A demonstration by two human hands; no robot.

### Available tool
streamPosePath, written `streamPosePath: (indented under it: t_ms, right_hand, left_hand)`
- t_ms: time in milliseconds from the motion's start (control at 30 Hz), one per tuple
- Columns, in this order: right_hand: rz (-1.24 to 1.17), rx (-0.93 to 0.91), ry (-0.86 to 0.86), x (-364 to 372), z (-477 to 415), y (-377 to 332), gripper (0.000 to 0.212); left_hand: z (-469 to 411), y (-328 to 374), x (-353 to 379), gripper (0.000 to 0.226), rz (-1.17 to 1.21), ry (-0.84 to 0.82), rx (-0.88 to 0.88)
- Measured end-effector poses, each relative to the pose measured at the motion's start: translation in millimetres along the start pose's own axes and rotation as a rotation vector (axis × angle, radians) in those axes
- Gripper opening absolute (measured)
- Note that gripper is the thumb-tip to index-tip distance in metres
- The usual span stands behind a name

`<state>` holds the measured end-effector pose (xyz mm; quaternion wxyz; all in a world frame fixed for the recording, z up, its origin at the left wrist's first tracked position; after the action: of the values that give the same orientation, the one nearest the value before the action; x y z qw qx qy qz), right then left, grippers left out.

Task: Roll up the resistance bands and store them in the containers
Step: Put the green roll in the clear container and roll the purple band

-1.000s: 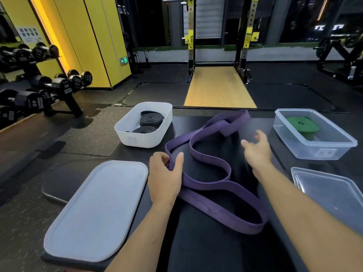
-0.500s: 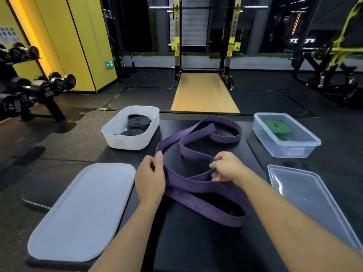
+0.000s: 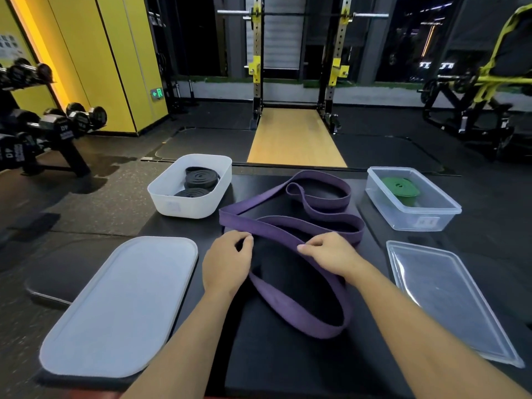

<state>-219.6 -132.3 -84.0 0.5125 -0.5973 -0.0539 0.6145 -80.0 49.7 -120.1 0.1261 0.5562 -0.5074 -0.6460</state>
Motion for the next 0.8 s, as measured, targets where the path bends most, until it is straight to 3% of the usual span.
streamPosePath:
  t_ms: [67, 133, 333, 533, 667, 800]
  right_hand:
    - [0.062, -0.083, -0.096, 4, 5, -3, 0.017]
    - [0.134, -0.100, -0.080, 8, 6, -5, 0.006]
    - [-0.096, 0.183, 0.388, 2, 3, 18, 0.015]
    - [0.014, 0.093, 0.388, 6, 13, 31, 0.015]
    - [-0.303, -0.008, 0.341, 12, 18, 27, 0.016]
    - [-0.350, -0.022, 0.335, 21, 22, 20, 0.016]
  left_hand:
    - [0, 1, -2, 0.022, 0.066, -0.016, -0.003]
    - [1, 1, -5, 0.027, 0.115, -0.024, 0.044]
    - [1, -6, -5, 0.038, 0.193, -0.033, 0.053]
    - [-4, -10, -7, 0.029, 0.147, 0.007, -0.011]
    - [-7, -5, -16, 0.037, 0.174, -0.053, -0.099]
    - [-10, 2, -22, 0.043, 0.427, -0.212, -0.213]
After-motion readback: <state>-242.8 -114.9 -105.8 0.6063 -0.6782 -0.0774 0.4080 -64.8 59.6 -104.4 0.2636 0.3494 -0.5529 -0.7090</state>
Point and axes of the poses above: each hand's wrist, its own z-axis away from the middle knuckle, its own x-axis out of the palm, y = z × x, the point moved 1 cm from there along -z, towards the middle knuckle, and after that the axes turned 9 degrees about -y, right-handed, at the moved point
